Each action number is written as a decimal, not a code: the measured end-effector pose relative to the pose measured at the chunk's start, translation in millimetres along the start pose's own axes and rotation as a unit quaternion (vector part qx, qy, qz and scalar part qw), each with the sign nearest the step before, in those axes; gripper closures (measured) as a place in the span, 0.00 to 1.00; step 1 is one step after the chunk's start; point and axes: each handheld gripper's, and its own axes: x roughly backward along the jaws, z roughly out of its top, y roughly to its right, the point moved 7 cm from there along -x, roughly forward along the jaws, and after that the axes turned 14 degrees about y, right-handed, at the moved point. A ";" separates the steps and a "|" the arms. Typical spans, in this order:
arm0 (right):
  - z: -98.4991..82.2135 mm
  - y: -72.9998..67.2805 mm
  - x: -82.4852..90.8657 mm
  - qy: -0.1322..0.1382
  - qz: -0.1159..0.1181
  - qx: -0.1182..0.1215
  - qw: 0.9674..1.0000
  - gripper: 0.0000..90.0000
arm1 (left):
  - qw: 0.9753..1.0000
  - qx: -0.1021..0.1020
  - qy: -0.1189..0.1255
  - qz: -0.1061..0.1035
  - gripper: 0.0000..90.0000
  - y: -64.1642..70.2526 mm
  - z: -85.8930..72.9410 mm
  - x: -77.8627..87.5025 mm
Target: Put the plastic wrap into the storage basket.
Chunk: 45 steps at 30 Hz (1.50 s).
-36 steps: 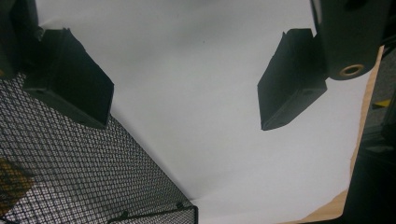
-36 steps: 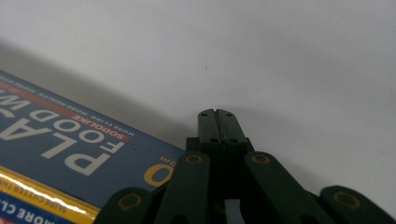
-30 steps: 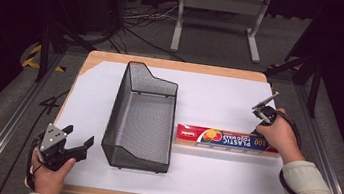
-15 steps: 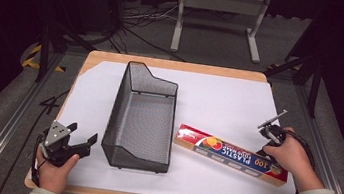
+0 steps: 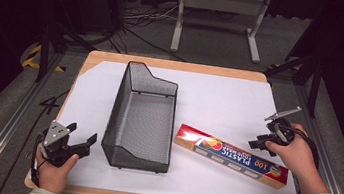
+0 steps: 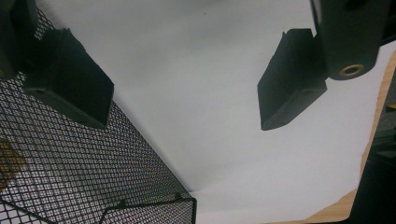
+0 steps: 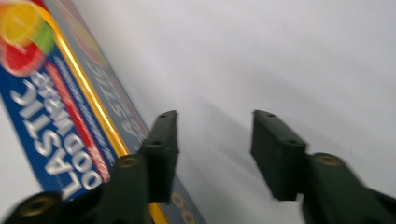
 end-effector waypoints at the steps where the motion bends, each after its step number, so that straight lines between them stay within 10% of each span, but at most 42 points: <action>1: 5.2 -3.7 1.5 0.024 0.005 0.007 1.000 0.38 | 1.000 0.000 0.000 0.000 0.21 0.1 0.0 0.0; 12: 25.0 -45.7 6.6 0.119 0.061 0.084 0.987 0.16 | 1.000 -0.004 -0.001 -0.001 0.21 1.5 0.5 0.6; 14: 31.3 -58.9 7.2 0.158 0.084 0.109 0.978 0.13 | 1.000 -0.004 0.000 -0.001 0.21 1.7 0.8 0.6; 19: 34.3 -69.2 7.2 0.181 0.101 0.119 0.971 0.13 | 1.000 -0.005 0.000 -0.001 0.21 1.7 0.7 0.7; 27: 24.2 -76.8 -9.5 0.162 0.116 0.127 0.972 0.12 | 1.000 -0.005 0.000 -0.002 0.21 2.3 0.6 0.5; 38: -0.2 -78.2 -36.7 0.060 0.113 0.171 0.977 0.13 | 1.000 -0.005 -0.001 -0.003 0.21 2.5 0.3 0.3; 45: -10.0 -76.4 -49.2 0.010 0.118 0.191 0.974 0.17 | 1.000 -0.005 0.000 -0.003 0.21 2.4 0.3 0.2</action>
